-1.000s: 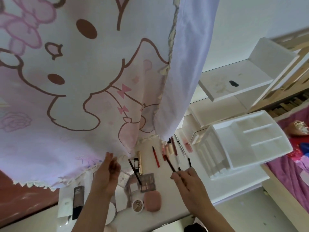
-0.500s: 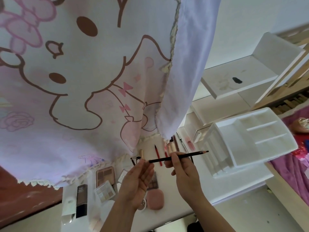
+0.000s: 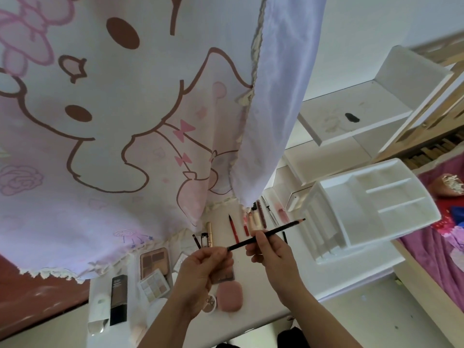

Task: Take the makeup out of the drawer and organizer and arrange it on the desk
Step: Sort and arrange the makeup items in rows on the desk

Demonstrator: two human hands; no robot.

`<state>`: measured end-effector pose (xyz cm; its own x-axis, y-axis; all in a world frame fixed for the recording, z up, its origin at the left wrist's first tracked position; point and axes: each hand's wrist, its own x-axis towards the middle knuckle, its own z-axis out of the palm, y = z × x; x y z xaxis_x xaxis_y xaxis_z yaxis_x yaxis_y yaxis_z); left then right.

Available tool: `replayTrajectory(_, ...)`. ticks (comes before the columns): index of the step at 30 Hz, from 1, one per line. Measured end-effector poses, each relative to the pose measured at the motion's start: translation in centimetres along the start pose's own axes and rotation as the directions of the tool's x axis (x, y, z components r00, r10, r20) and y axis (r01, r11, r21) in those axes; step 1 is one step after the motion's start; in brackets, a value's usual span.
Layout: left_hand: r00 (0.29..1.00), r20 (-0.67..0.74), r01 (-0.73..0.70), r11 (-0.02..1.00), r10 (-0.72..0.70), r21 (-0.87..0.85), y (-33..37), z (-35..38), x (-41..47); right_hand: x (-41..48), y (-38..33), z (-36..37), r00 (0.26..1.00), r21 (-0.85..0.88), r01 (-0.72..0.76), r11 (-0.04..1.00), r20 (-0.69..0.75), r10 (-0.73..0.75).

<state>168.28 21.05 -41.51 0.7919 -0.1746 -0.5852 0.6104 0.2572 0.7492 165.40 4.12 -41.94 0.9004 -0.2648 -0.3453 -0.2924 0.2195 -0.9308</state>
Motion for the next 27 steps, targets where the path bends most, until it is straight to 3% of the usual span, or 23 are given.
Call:
replayTrajectory(1, 0.999, 0.033, -0.020, 0.987, 0.015, 0.161, -0.2, -0.4, 0.1, 0.1, 0.1, -0.3, 1.000, -0.028, -0.006, 1.000, 0.010, 0.006)
replayTrajectory(3, 0.991, 0.128, -0.096, 0.868, 0.038, 0.487, -0.9, -1.3, 0.8, 0.4, 0.6, -0.8, 0.999, -0.145, 0.007, 0.989, 0.050, 0.000)
replayTrajectory(5, 0.974, 0.224, -0.202, 0.630, 0.046, 0.750, -2.1, -2.0, 1.8, 0.8, 1.5, -1.0, 0.995, -0.267, 0.000, 0.964, 0.094, 0.026)
replayTrajectory(7, 0.973, 0.232, -0.213, 0.459, 0.016, 0.862, -3.5, -2.3, 2.5, 1.4, 2.8, -1.1, 0.986, -0.376, -0.032, 0.926, 0.143, 0.092)
replayTrajectory(8, 0.979, 0.202, -0.178, 0.449, -0.005, 0.875, -4.4, -2.3, 2.7, 1.8, 3.6, -1.2, 0.977, -0.432, -0.052, 0.900, 0.166, 0.136)
replayTrajectory(11, 1.000, 0.012, 0.000, 0.545, -0.019, 0.839, -7.1, -2.7, 3.5, 2.6, 6.4, -2.1, 0.949, -0.609, -0.107, 0.786, 0.173, 0.263)
replayTrajectory(15, 0.988, -0.156, 0.140, 0.445, 0.000, 0.885, -9.7, -3.1, 6.0, 3.1, 10.5, -4.6, 0.917, -0.821, -0.174, 0.543, 0.066, 0.393)
replayTrajectory(18, 0.981, -0.194, 0.179, 0.457, -0.013, 0.871, -10.2, -1.7, 8.1, 2.9, 12.4, -6.4, 0.905, -0.896, -0.166, 0.413, 0.028, 0.425)
replayTrajectory(22, 0.976, -0.211, 0.211, 0.526, -0.061, 0.824, -10.9, 0.8, 10.9, 2.8, 13.8, -8.1, 0.919, -0.923, -0.136, 0.361, 0.019, 0.393)
replayTrajectory(27, 0.966, -0.249, 0.241, 0.567, -0.065, 0.788, -12.0, 2.7, 13.3, 3.3, 14.3, -9.0, 0.949, -0.880, -0.154, 0.449, -0.005, 0.316)
